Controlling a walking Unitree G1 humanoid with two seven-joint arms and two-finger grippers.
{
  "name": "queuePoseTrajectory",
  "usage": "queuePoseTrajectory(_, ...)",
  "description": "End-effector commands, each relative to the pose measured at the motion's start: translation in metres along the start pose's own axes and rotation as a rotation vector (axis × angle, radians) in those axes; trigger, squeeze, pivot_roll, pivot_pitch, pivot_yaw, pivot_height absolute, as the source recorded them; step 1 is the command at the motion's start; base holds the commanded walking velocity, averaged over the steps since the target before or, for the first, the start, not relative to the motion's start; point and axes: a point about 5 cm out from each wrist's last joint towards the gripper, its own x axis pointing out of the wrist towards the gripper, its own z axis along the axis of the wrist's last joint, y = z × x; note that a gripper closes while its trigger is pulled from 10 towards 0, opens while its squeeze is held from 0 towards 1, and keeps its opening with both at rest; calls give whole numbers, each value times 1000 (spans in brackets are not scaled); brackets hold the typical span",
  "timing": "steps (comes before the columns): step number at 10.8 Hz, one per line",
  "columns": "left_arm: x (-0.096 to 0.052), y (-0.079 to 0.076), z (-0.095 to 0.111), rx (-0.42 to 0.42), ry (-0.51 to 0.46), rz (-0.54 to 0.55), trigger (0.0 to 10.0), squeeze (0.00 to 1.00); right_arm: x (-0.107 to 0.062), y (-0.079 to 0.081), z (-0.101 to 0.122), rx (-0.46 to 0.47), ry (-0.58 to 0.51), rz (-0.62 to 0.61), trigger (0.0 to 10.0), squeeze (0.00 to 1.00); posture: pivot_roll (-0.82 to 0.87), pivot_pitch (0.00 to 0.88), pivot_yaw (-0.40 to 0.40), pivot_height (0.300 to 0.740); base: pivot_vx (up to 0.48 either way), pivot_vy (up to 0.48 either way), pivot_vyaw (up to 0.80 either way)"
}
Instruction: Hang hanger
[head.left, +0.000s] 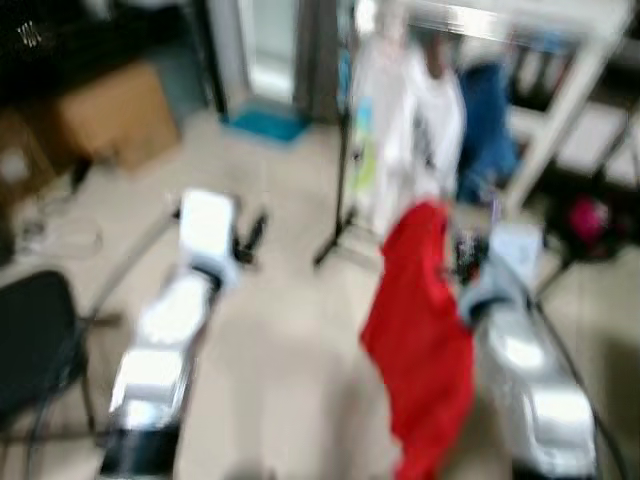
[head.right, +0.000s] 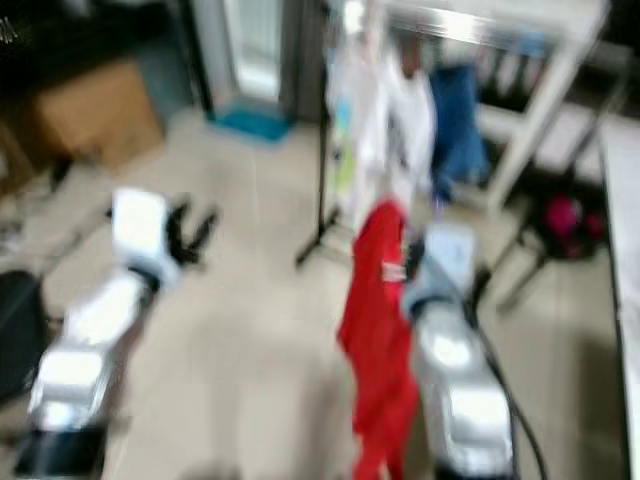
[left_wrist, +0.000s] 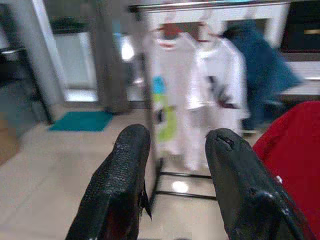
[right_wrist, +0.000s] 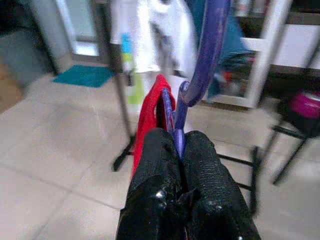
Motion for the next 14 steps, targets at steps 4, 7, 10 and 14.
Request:
queuePoseTrajectory(4,2,0,5,9,-9,-7,10000,0,1,1,14,66,-62,-7,10000,0,35,60,-11,740,272,0,0)
queuePoseTrajectory(7,-1,4,4,4,-7,-13,10000,0,5,-1,13,87,-55,-22,10000,0,40,41,-12,740,321,0,-742)
queuePoseTrajectory(10,3,4,8,8,-17,-14,10000,0,8,-3,17,84,-91,-42,10000,0,47,38,-15,740,366,0,-158)
queuePoseTrajectory(14,0,1,5,7,-5,-30,10000,0,7,-3,17,75,-89,-44,10000,0,42,42,-18,740,378,0,-200)
